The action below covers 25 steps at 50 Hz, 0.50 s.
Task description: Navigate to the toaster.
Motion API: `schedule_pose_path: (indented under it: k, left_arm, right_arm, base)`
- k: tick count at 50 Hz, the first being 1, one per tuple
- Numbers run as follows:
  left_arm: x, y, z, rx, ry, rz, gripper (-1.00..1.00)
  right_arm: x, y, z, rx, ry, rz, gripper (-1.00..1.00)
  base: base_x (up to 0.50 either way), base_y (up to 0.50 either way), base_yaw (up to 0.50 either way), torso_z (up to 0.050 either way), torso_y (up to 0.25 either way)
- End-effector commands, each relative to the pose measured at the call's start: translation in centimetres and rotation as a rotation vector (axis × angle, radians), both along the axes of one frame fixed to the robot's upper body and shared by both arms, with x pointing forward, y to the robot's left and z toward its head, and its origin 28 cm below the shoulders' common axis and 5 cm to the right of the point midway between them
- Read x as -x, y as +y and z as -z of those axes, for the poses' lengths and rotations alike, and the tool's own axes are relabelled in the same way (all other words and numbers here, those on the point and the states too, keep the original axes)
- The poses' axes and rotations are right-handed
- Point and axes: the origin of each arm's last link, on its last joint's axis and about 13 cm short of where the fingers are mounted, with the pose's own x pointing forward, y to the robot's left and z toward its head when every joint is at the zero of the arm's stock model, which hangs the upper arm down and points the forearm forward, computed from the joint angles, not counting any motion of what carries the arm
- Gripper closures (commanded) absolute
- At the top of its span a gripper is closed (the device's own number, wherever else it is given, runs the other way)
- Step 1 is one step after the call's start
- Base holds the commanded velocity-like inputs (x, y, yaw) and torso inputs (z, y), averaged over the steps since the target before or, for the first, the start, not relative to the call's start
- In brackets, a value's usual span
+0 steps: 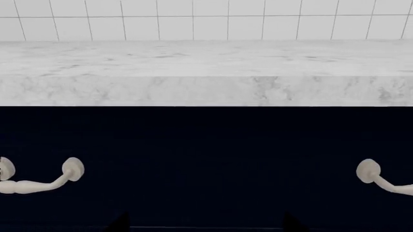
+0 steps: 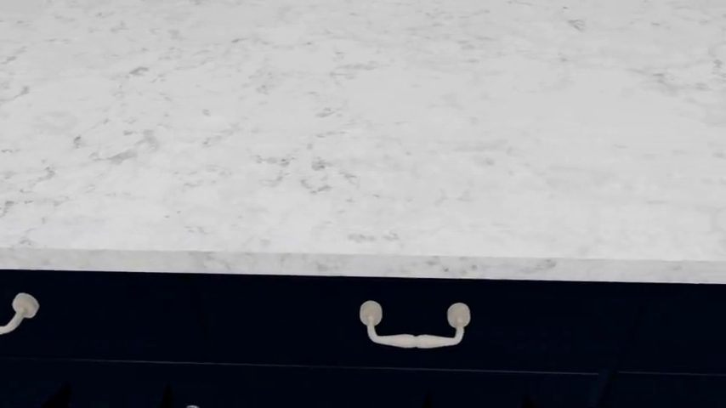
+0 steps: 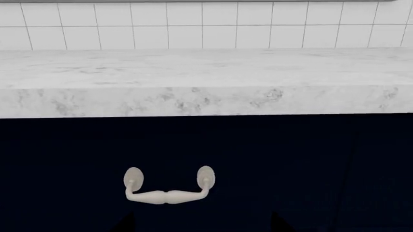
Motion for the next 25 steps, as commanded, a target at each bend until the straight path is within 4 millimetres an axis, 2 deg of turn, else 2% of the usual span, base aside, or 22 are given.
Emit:
schedule_pose_path:
  k: [1, 25]
  left_arm:
    - [-0.03, 0.02, -0.01, -0.001, 0.001, -0.002, -1.00]
    - [0.11, 0.15, -0.13, 0.001, -0.002, 0.002, -1.00]
  right_arm:
    - [-0.03, 0.02, 0.01, 0.000, 0.000, -0.001, -1.00]
    - [0.04, 0.17, -0.12, 0.003, 0.000, -0.004, -1.00]
  base:
    - [-0.01, -0.46, 0.00, 0.000, 0.000]
    - [0.00, -0.45, 0.00, 0.000, 0.000]
